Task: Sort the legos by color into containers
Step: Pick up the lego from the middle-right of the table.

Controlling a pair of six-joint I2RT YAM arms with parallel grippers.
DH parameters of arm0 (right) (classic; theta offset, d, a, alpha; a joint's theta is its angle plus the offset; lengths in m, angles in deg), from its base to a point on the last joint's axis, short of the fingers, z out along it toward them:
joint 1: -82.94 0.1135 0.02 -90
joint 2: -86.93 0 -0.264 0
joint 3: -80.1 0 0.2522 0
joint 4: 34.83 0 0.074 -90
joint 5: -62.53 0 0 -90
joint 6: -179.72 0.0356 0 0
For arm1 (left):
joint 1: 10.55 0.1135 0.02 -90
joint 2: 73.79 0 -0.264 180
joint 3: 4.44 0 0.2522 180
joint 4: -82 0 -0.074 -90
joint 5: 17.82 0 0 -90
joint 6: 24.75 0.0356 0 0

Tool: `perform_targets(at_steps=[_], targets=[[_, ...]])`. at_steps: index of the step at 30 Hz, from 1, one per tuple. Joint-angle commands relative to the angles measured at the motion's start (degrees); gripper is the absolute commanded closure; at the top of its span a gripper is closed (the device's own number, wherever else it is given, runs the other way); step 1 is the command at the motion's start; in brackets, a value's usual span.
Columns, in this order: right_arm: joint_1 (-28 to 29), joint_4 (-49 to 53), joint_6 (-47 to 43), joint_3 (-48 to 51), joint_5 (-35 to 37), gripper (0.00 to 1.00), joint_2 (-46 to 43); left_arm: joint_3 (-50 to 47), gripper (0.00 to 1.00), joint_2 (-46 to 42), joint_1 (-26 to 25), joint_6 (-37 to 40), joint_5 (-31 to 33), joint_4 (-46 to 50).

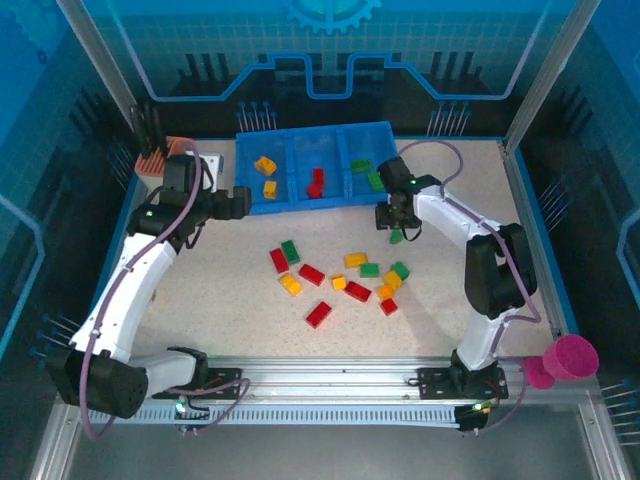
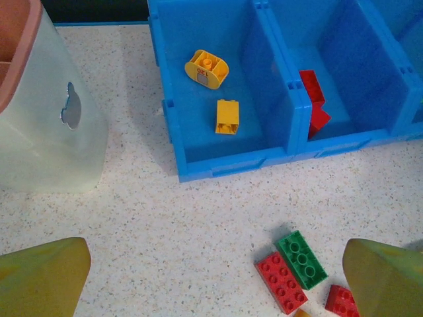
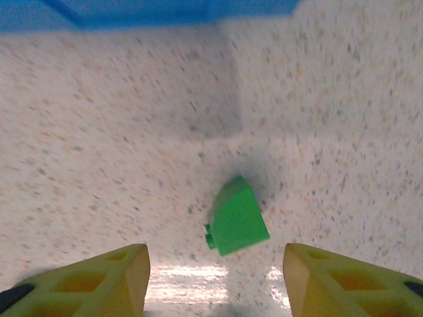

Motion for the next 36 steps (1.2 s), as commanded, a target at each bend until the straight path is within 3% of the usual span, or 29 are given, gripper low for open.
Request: perform_targets(at_steps=[1,17,23,29,32,36], targets=[[-1.24,-1.48,1.71,1.78,-1.01,0.41,-1.68,1.20,0.01,0.24,0.60,0.72,-0.89,-0.63],[-4.50,-7.26,0.48,2.28,-3.76,0.40,7.65,1.13,0.01,-2.78,0.64,-0.15,0.33,2.14],[-4.96,-7.61,0.18,2.59,-4.47,0.46,9.43,1.18,0.01,-2.56,0.64,-0.86,0.53,2.17],[-4.84,-7.66,-0.50,3.92,-5.62,0.59,9.80,2.71,0.01,0.00,0.60,-1.16,1.05,3.32],[-4.69,-7.53,-1.06,4.86,-4.98,0.67,8.41,3.11,0.01,0.37,0.60,-1.39,0.95,2.84],[-4.68,-6.18,-2.68,3.75,-4.70,0.70,5.21,4.11,0.01,1.16,0.63,-1.12,1.51,3.19]])
